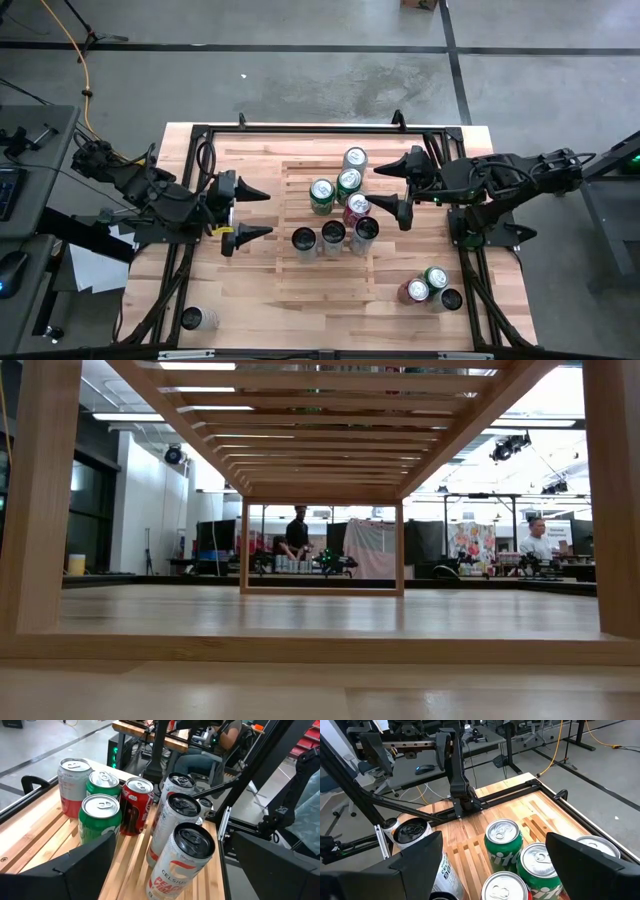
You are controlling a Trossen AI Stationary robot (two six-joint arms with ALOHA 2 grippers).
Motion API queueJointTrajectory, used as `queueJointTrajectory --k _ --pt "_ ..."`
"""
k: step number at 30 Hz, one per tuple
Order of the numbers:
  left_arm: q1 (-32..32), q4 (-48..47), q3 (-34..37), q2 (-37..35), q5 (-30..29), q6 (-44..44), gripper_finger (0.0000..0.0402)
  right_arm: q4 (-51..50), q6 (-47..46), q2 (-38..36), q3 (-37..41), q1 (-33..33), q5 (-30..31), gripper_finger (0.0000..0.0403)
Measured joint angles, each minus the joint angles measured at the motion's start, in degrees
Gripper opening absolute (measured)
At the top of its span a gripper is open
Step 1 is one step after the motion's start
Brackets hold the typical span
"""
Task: Place canned beverage on shelf
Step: Put the red soda can on the shelf aligned with the other red soda can
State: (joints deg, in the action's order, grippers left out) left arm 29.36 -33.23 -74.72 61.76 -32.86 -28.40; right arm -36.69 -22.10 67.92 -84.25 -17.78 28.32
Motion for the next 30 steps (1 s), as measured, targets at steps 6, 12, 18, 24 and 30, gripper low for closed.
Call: queueJointTrajectory --k 6,12,18,24,30 --pt "0.0 -0.2 0.0 0.0 0.0 0.0 0.0392 -1.0 0.0 0.0 0.0 0.0 0.0 0.0339" --pt "0.0 -1.7 0.0 0.0 0.0 -0.6 0.0392 -1.3 0.0 0.0 0.0 0.0 0.0 0.0339" --pt "0.0 -3.2 0.0 0.0 0.1 -1.6 0.0392 -1.3 0.0 0.0 0.0 0.0 0.0 0.0339" --pt "0.0 -3.2 0.0 0.0 0.1 -1.6 0.0392 -1.3 0.0 0.0 0.0 0.0 0.0 0.0339" --pt "0.0 -3.2 0.0 0.0 0.1 -1.5 0.0392 -1.6 -0.9 0.0 0.0 0.0 -2.0 0.0339"
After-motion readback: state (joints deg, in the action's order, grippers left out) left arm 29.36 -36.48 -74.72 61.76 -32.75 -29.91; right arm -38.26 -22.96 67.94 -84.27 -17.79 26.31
